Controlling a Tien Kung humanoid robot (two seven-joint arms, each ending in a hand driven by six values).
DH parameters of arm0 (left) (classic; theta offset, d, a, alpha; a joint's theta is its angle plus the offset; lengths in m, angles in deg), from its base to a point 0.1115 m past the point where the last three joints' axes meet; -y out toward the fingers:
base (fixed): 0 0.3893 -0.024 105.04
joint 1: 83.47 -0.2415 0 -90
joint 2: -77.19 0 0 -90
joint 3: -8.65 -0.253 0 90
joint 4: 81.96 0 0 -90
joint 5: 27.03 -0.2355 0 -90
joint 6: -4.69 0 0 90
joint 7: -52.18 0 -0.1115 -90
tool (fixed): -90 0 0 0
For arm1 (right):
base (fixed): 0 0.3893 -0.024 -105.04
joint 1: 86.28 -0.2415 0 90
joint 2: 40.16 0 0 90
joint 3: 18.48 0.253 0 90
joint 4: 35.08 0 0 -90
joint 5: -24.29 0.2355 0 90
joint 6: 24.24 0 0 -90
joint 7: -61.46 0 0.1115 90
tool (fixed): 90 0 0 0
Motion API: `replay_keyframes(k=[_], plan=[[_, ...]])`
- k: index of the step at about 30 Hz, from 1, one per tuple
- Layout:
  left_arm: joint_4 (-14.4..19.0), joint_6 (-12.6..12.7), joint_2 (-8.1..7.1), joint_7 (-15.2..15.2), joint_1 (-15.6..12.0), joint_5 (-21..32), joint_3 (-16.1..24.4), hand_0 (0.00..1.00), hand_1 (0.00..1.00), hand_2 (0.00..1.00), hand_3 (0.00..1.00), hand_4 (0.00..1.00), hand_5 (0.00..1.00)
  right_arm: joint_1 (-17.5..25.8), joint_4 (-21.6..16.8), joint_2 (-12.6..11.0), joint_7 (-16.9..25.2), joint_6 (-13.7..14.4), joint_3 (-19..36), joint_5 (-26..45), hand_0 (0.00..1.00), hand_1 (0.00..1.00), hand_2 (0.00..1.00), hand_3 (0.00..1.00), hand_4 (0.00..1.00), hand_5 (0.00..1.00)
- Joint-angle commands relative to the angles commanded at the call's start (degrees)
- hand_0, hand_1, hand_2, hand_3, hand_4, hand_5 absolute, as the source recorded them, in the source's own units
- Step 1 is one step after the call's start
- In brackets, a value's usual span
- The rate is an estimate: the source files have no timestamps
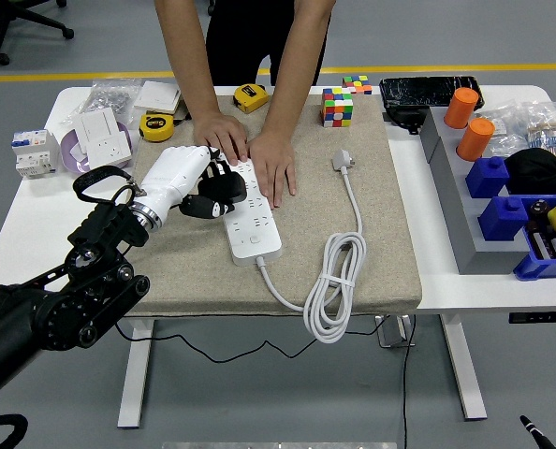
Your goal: Pick up the plug,place it near the board,insert it into the board,press the button
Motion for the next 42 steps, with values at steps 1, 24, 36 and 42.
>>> replay_keyframes(k=[1,24,36,42], plan=[[-0.28,-0.07,0.03,-0.04,0.16,0.10,-0.34,0.490,0.443,0.370,0.423,0.552,0.032,-0.01,0.00,0.01,-0.03,-0.01,0.05,-0.08,0.902,0.881,0.833,0.851,0.998,0.998],[-5.56,-0.04,1.70,-0.25,1.69,-3.15,-0.90,0.489,0.456,0.374,0.424,0.559,0.031,-0.46,0.00,-0.20,0.00,0.00,-0.06,-0.10,0.902,0.881,0.833,0.851,0.998,0.998],[-7.52,-0.53,1.83,-0.11,2.28,-3.82,-1.04,0.489,0.462,0.376,0.424,0.561,0.029,-0.74,0.00,-0.26,0.11,0.03,-0.23,0.12,0.902,0.880,0.834,0.851,0.998,0.998],[-7.61,-0.96,1.73,0.10,2.37,-4.43,-1.09,0.489,0.466,0.376,0.425,0.561,0.027,-0.73,0.00,-0.35,0.05,0.07,0.15,-0.19,0.902,0.880,0.834,0.851,0.998,0.998]])
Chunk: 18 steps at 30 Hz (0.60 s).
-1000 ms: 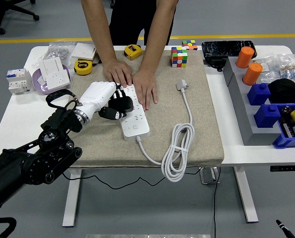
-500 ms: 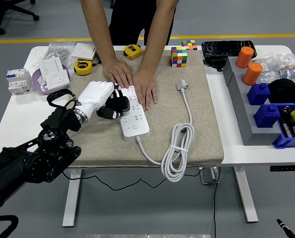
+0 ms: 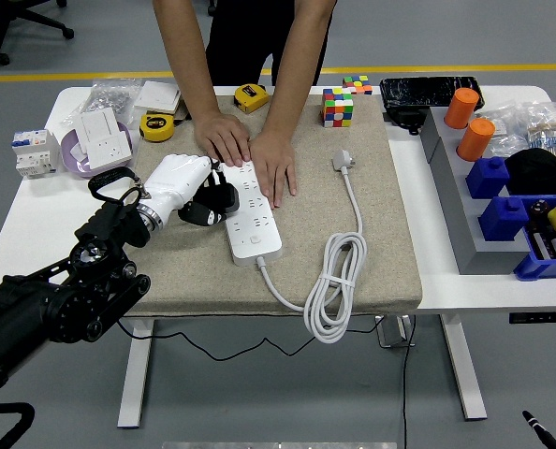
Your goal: Pick up the plug,place it near the board,insert it into the board,press the button
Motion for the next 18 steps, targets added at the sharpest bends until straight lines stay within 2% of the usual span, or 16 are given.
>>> replay_keyframes(k=[18], plan=[[0.22,-1.52,-0.84,0.48,0.33,-0.07,-1.32,0.490,0.471,0.375,0.416,0.559,0.022,-0.02,0.00,0.01,0.02,0.05,-0.04,0.20,0.902,0.880,0.834,0.851,0.998,0.998]])
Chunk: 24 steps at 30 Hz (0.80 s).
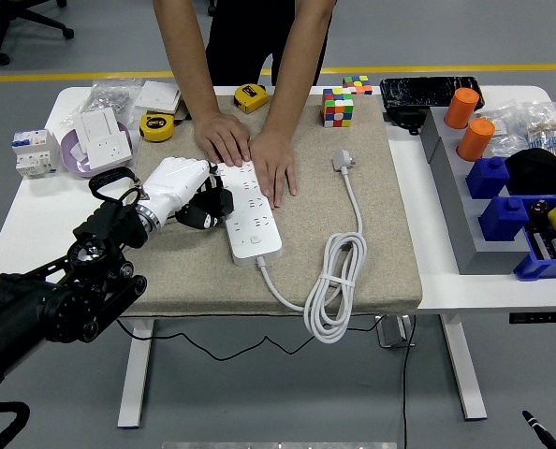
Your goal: Pick up the plug,place it near the board,insert it into the board,press the button
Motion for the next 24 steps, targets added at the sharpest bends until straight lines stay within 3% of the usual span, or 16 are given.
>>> replay_keyframes(k=[24], plan=[[-1.00,-0.83,0.26,0.10,0.89,-0.42,-1.97,0.495,0.482,0.380,0.422,0.561,0.031,0.10,0.00,-0.09,0.09,0.10,-0.27,0.10,0.902,0.880,0.833,0.850,0.998,0.998]])
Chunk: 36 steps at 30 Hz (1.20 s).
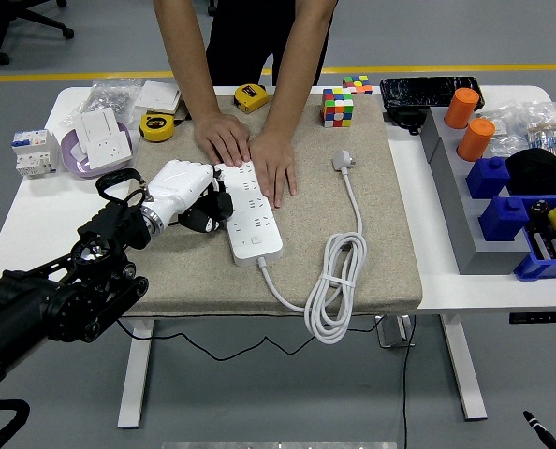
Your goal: Pick up the plug,place it near the board,insert it into the board,press the button
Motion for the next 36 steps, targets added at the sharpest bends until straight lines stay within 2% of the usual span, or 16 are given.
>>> replay_keyframes(k=[2,3,8,9,13,14,20,21,36], plan=[[0.01,-0.12,0.01,-0.06,0.04,-0.08,-0.07,0.495,0.482,0.380,0.422,0.561,0.031,0.07,0.00,0.03,0.03,0.03,-0.03,0.01,0.902,0.880,0.833,0.850,0.998,0.998],[0.02,-0.17,0.01,-0.07,0.05,-0.14,-0.10,0.503,0.495,0.405,0.454,0.567,0.042,0.09,0.00,0.05,0.04,0.05,-0.02,0.01,0.902,0.880,0.833,0.850,0.998,0.998],[0.01,-0.27,-0.04,-0.17,0.21,-0.13,-0.18,0.503,0.495,0.405,0.454,0.567,0.042,0.09,0.00,0.06,0.14,0.05,0.04,0.01,0.902,0.880,0.833,0.850,0.998,0.998],[0.01,-0.32,-0.04,-0.18,0.25,-0.12,-0.19,0.539,0.574,0.557,0.562,0.639,0.051,0.09,0.00,0.05,0.15,0.02,0.06,0.01,0.901,0.880,0.833,0.850,0.998,0.998],[0.10,-0.64,-0.12,-0.30,0.38,0.33,-0.06,0.539,0.574,0.557,0.562,0.639,0.051,0.04,0.00,-0.03,0.20,-0.10,0.33,-0.12,0.901,0.880,0.833,0.850,0.998,0.998],[0.10,-0.75,-0.13,-0.31,0.42,0.44,0.00,0.606,0.720,0.642,0.608,0.812,0.100,0.02,0.00,-0.03,0.19,-0.11,0.44,-0.21,0.900,0.880,0.833,0.850,0.998,0.998],[0.24,-1.18,-0.22,-0.21,0.54,0.38,0.37,0.606,0.720,0.642,0.608,0.812,0.100,-0.03,0.00,0.02,0.18,-0.13,0.80,-0.47,0.900,0.880,0.833,0.850,0.998,0.998],[0.31,-1.26,-0.26,-0.19,0.56,0.41,0.36,0.641,0.771,0.752,0.747,0.825,0.096,-0.03,0.00,0.01,0.18,-0.14,0.83,-0.48,0.900,0.881,0.832,0.850,0.998,0.998],[1.08,-2.45,-0.85,0.02,0.58,1.50,0.42,0.659,0.790,0.774,0.783,0.844,0.099,-0.10,0.00,0.00,0.22,-0.03,1.24,-0.60,0.898,0.881,0.832,0.850,0.998,0.998]])
